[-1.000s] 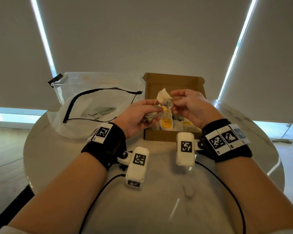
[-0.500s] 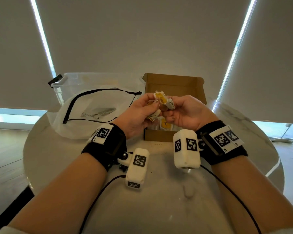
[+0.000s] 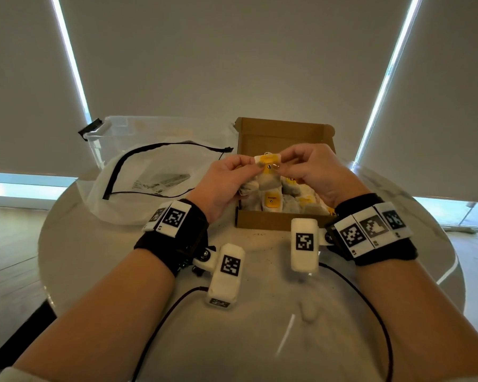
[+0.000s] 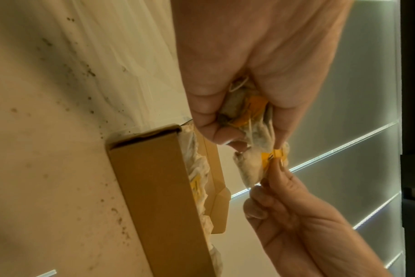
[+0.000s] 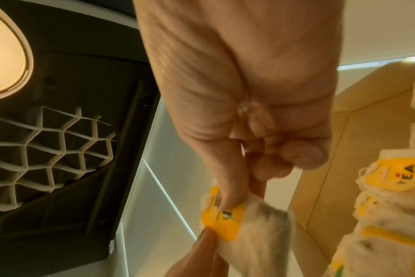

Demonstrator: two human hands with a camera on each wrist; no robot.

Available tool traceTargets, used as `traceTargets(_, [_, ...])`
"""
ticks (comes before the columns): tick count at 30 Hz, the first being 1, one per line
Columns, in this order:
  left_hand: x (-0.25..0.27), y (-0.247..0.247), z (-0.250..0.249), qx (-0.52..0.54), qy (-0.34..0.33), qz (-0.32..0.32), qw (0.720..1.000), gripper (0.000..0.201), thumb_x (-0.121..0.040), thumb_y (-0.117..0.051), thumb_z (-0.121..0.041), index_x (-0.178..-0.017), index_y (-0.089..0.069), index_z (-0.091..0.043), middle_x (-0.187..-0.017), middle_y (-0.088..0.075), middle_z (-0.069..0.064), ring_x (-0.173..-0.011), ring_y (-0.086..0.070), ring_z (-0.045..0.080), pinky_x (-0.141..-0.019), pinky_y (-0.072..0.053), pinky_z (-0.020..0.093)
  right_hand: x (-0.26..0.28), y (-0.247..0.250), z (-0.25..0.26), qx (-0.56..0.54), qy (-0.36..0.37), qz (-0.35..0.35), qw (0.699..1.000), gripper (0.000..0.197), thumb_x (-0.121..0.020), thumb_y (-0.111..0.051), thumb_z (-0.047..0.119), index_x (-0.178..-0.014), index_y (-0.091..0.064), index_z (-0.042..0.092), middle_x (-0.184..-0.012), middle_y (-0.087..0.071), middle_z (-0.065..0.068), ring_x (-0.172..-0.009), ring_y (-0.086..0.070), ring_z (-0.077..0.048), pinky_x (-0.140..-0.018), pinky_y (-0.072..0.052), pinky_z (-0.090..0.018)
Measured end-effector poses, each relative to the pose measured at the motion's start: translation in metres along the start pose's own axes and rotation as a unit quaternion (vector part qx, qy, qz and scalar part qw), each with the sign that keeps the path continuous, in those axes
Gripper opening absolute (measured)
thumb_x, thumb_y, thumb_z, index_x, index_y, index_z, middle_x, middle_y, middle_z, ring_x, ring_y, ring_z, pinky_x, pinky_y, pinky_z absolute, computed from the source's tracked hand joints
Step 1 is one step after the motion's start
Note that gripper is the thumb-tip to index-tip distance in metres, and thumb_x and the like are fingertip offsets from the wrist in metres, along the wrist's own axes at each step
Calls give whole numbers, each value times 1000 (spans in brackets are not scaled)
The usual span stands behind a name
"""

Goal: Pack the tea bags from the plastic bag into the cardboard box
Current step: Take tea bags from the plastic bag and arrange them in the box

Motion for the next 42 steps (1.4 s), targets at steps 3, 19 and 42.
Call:
traceTargets(3, [-1,-2,2,-11,5,6,1000,7,-92,-58,-16,-93,-63,-20,-87,-64,-2,-74,-57,8,-57,-49,17,-3,14,-6,15,-17,-64,998,11,-84,-66,7,-80,-63,17,-72,-61,2,-52,-54,0,-49,-45,-12])
traceTargets(19, [-3,-3,17,-40,70,28,996,8,-93,-55,-17,-99,-59,-19,-99,-63,-2,-86,-62,10,-75,-55,24,-22,28,-93,64,-231,-127,962,11,-84,-69,10,-89,-59,9,-72,-59,-7,-56,-53,-12,-55,-50,-23])
traceTargets(42, [4,-15,2,-5,-5,94,996,85,-76,-60,19,-140,-28,-26,-122,-54,-7,-102,-62,19,-80,-55,31,4,-28,4,48,-23,67,996,18,-84,-66,18,-101,-61,20,-85,-58,0,-68,-52,-13,-54,-43,-22])
Point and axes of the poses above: each hand's wrist, its own x-axis away from the middle knuckle, its own y-axis out of the back of the hand, z = x × y, the point moved 9 cm from there along -x, towards the middle knuckle
